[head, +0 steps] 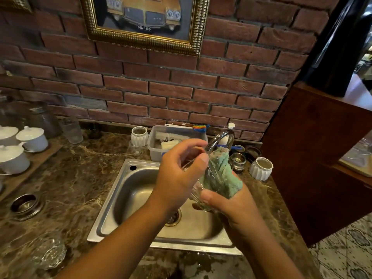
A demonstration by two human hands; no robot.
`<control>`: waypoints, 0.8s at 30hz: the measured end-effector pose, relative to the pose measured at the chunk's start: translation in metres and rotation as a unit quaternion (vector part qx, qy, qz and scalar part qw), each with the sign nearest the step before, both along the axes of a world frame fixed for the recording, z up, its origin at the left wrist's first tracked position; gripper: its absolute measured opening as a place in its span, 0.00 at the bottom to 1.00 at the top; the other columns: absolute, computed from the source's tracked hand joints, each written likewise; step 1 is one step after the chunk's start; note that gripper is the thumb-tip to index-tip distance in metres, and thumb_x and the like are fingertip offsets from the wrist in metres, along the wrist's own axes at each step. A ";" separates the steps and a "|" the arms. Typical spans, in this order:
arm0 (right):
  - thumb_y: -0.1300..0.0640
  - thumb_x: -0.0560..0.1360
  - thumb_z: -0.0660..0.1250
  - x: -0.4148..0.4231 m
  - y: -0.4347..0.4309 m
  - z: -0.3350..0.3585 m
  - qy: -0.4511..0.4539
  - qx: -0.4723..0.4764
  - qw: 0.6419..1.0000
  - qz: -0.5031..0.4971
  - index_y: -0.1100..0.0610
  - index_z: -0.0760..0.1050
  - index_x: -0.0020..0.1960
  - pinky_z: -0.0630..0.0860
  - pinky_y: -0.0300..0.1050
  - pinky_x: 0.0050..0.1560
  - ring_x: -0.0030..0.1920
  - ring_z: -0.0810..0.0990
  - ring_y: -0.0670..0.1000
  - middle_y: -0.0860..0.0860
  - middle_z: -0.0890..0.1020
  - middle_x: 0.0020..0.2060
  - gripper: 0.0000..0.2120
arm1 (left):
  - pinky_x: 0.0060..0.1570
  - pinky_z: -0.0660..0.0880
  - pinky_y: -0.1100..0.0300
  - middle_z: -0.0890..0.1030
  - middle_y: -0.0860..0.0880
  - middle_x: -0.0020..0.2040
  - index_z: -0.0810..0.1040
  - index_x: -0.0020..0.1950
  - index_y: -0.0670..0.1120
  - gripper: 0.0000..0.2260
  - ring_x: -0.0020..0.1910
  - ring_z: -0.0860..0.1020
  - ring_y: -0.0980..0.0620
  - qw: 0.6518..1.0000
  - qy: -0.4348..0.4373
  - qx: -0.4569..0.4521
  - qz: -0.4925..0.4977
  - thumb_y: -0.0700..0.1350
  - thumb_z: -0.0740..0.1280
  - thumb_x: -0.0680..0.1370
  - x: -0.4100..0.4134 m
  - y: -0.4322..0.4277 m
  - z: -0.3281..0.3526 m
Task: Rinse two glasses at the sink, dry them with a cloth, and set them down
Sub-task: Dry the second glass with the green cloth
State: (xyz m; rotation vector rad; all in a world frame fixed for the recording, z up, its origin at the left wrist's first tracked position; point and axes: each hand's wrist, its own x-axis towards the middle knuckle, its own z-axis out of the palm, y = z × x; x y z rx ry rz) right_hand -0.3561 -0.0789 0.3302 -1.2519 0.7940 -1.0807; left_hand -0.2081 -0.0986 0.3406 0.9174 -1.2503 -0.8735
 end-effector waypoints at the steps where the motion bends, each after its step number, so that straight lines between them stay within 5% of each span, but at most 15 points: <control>1: 0.57 0.62 0.82 0.001 0.002 -0.002 -0.072 0.062 0.995 0.026 0.51 0.79 0.63 0.83 0.62 0.53 0.58 0.84 0.62 0.59 0.84 0.59 0.31 | 0.57 0.81 0.48 0.85 0.48 0.52 0.82 0.59 0.49 0.19 0.56 0.83 0.48 1.000 0.000 -0.016 -0.003 0.55 0.67 0.72 0.001 0.001 0.000; 3: 0.60 0.55 0.87 0.003 0.004 -0.006 -0.232 0.192 0.951 0.072 0.59 0.83 0.57 0.84 0.59 0.46 0.54 0.85 0.65 0.64 0.84 0.57 0.32 | 0.58 0.80 0.48 0.84 0.46 0.55 0.81 0.61 0.46 0.20 0.57 0.82 0.46 0.999 -0.008 -0.048 -0.016 0.54 0.66 0.73 0.002 0.003 0.000; 5: 0.61 0.49 0.89 0.004 0.007 -0.009 -0.290 0.234 0.925 0.070 0.63 0.86 0.51 0.84 0.56 0.42 0.49 0.86 0.66 0.66 0.85 0.53 0.32 | 0.58 0.79 0.51 0.83 0.47 0.56 0.80 0.62 0.47 0.19 0.58 0.81 0.45 0.996 -0.032 -0.069 -0.036 0.54 0.65 0.74 0.005 0.002 0.000; 8: 0.59 0.54 0.87 0.006 0.006 -0.011 -0.215 0.183 0.958 0.048 0.60 0.83 0.57 0.84 0.50 0.41 0.48 0.87 0.62 0.64 0.85 0.53 0.33 | 0.58 0.79 0.57 0.82 0.48 0.58 0.80 0.61 0.51 0.19 0.60 0.80 0.48 0.996 -0.052 -0.036 -0.071 0.56 0.63 0.74 0.012 -0.001 0.001; 11: 0.59 0.64 0.80 0.009 0.001 -0.008 -0.070 0.019 0.997 -0.029 0.50 0.76 0.66 0.83 0.50 0.49 0.55 0.86 0.59 0.57 0.85 0.58 0.32 | 0.57 0.78 0.62 0.83 0.52 0.58 0.81 0.62 0.51 0.21 0.60 0.80 0.54 0.994 -0.053 0.005 -0.090 0.57 0.62 0.73 0.013 -0.002 0.000; 16: 0.57 0.65 0.80 0.009 0.002 -0.010 0.175 -0.223 0.945 -0.159 0.41 0.67 0.70 0.79 0.45 0.60 0.63 0.80 0.47 0.43 0.80 0.61 0.39 | 0.51 0.81 0.59 0.87 0.52 0.52 0.86 0.55 0.52 0.15 0.54 0.84 0.55 0.996 0.021 0.085 -0.028 0.54 0.64 0.76 0.000 -0.003 0.003; 20: 0.53 0.64 0.79 0.012 0.009 -0.005 0.166 -0.218 0.951 -0.143 0.37 0.66 0.70 0.78 0.33 0.56 0.62 0.80 0.41 0.38 0.80 0.61 0.39 | 0.45 0.83 0.61 0.88 0.53 0.47 0.87 0.51 0.53 0.10 0.50 0.86 0.53 0.998 0.053 0.034 0.029 0.51 0.66 0.78 -0.003 0.007 0.002; 24: 0.54 0.64 0.79 0.005 0.004 0.009 0.088 -0.065 0.994 -0.009 0.42 0.76 0.65 0.83 0.44 0.53 0.58 0.84 0.51 0.49 0.84 0.58 0.31 | 0.50 0.82 0.61 0.87 0.54 0.52 0.84 0.55 0.55 0.13 0.55 0.84 0.55 0.998 -0.017 -0.040 0.034 0.54 0.65 0.74 0.004 0.016 0.000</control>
